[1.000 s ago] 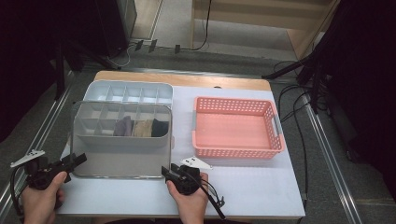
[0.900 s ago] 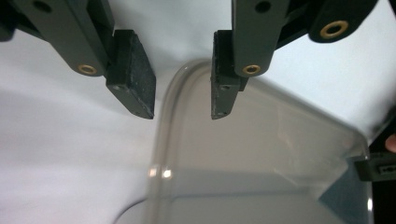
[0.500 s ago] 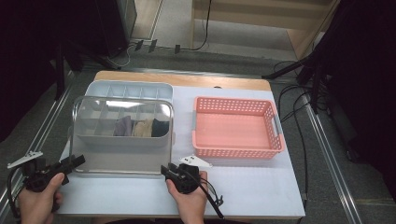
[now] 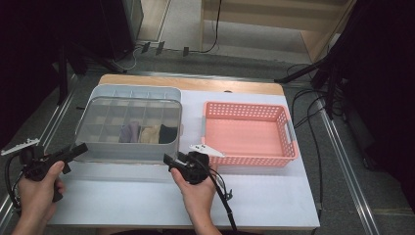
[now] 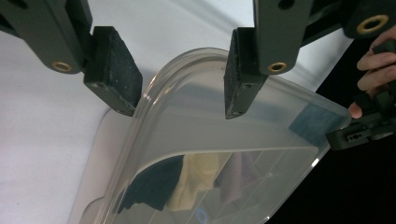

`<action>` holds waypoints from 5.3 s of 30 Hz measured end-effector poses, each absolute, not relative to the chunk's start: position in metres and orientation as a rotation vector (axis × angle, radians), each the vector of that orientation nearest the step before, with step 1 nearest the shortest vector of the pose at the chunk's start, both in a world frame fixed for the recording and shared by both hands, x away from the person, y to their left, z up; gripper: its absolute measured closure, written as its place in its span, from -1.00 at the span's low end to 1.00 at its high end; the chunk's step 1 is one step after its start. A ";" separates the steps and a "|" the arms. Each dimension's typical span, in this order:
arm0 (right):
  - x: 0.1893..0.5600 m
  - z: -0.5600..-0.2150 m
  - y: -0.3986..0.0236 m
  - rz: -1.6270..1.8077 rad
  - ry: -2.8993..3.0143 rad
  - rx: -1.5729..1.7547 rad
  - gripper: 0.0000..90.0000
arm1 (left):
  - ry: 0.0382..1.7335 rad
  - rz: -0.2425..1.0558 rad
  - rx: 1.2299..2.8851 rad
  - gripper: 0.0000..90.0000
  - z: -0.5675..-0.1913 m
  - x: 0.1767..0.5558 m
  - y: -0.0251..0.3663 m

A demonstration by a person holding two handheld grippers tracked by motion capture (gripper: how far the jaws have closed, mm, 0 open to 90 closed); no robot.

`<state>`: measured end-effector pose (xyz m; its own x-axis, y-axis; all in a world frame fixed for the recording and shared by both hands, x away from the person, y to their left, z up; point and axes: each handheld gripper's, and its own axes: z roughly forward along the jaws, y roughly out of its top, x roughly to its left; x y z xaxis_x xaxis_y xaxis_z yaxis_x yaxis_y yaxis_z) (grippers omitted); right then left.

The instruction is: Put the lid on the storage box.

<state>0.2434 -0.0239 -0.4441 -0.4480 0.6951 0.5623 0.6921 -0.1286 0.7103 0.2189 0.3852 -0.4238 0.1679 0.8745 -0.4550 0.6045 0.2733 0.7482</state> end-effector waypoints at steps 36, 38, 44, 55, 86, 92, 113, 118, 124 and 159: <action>0.258 -0.436 -0.044 1.632 2.019 1.720 0.24 | 1.552 0.336 1.427 0.07 -0.420 0.213 0.380; 0.259 -0.434 -0.040 1.633 2.035 1.698 0.34 | 1.551 0.331 1.433 0.08 -0.420 0.215 0.380; 0.262 -0.434 -0.035 1.613 2.028 1.707 0.42 | 1.547 0.272 1.425 0.07 -0.421 0.222 0.385; 0.265 -0.435 -0.028 1.609 1.996 1.721 0.46 | 1.551 0.301 1.423 0.12 -0.419 0.226 0.389; 0.269 -0.429 -0.018 1.660 2.003 1.754 0.34 | 1.573 0.301 1.405 0.11 -0.417 0.235 0.396; 0.273 -0.432 -0.014 1.627 2.031 1.731 0.20 | 1.571 0.300 1.393 0.11 -0.418 0.237 0.397; 0.231 -0.444 -0.025 1.623 2.056 1.428 0.85 | 1.462 0.625 1.498 0.80 -0.426 0.182 0.365; 0.236 -0.442 -0.021 1.622 2.049 1.425 0.85 | 1.455 0.618 1.494 0.76 -0.425 0.190 0.362; 0.245 -0.437 -0.017 1.594 2.037 1.422 0.86 | 1.471 0.608 1.484 0.72 -0.424 0.198 0.364; 0.268 -0.434 -0.015 1.553 1.912 1.501 0.43 | 1.536 0.565 1.402 0.28 -0.417 0.238 0.395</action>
<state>0.2676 -0.0151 -0.4337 -0.4347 0.8153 0.3825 0.5412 -0.1030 0.8345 0.2384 0.3946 -0.4167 0.1051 0.9382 -0.3298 0.5011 0.2366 0.8324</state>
